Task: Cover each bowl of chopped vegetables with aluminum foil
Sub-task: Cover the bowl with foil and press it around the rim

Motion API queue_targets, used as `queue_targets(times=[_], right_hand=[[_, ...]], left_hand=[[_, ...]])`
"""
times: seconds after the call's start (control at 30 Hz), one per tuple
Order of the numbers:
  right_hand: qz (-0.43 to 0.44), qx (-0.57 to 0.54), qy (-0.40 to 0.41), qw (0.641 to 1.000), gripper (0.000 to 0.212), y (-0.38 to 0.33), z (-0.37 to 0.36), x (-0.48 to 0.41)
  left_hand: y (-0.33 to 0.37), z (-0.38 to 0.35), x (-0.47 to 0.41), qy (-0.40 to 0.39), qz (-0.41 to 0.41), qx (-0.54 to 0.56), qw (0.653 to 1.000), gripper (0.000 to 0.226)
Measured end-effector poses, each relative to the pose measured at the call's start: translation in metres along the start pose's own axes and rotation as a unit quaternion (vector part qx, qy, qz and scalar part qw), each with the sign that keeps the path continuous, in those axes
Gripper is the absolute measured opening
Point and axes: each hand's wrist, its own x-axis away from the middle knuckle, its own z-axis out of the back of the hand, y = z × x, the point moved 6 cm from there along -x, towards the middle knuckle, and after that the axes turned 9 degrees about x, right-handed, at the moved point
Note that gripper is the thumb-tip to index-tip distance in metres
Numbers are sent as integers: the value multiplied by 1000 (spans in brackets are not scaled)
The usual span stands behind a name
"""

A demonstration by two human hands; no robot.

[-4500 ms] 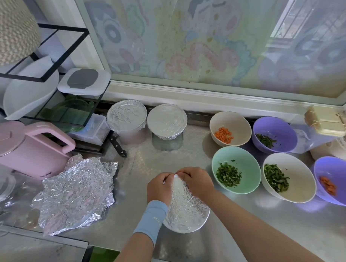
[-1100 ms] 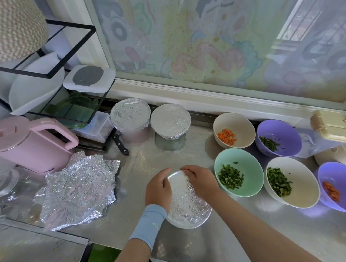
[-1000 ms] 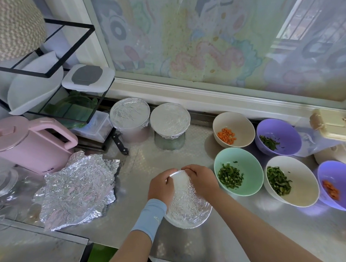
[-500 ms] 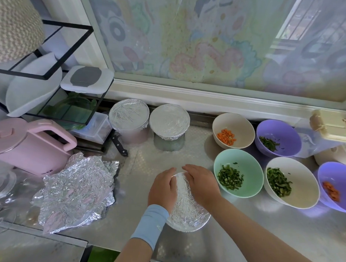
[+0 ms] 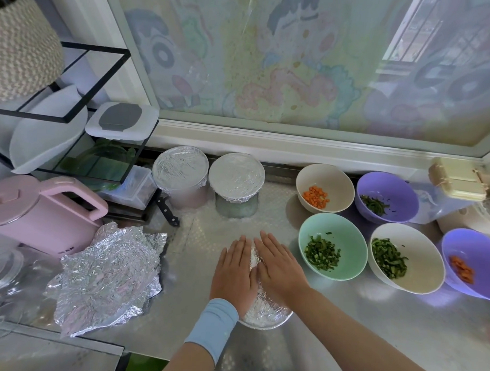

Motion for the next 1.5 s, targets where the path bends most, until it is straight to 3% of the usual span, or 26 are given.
queue_targets(times=[0.17,0.3,0.5,0.6,0.77,0.87,1.03,1.27,1.4,1.5], right_hand=[[-30,-12,11,999,77,14,-5,20],[-63,-45,17,997,73,24,-13,34],[-43,-35,13,998,73,18,-7,27],[-89,-67,53,992,58,21,2,28],[-179,-175,107,962,50,16,-3,49],[-205,-198,98,954,54,15,-12,51],[-171,-138,83,972,74,15,-16,42],[-139,-77,76,984,74,9,-10,32],[-90,-48,58,993,72,0,-1,17],[-54,-13,42,998,72,-5,0,10]], left_hand=[[11,-1,3,-40,-83,-39,995,61],[13,3,3,-51,-42,-40,997,58],[9,5,15,-36,19,-14,999,60],[6,16,12,-36,42,-7,998,68],[19,15,-8,-87,-86,-32,992,82],[18,5,-12,-115,-122,-51,985,68],[7,9,-3,-71,-74,25,994,56],[-8,12,3,-45,-27,130,990,50],[-18,29,-1,6,-42,85,995,55],[-8,28,-12,-37,-95,10,995,76]])
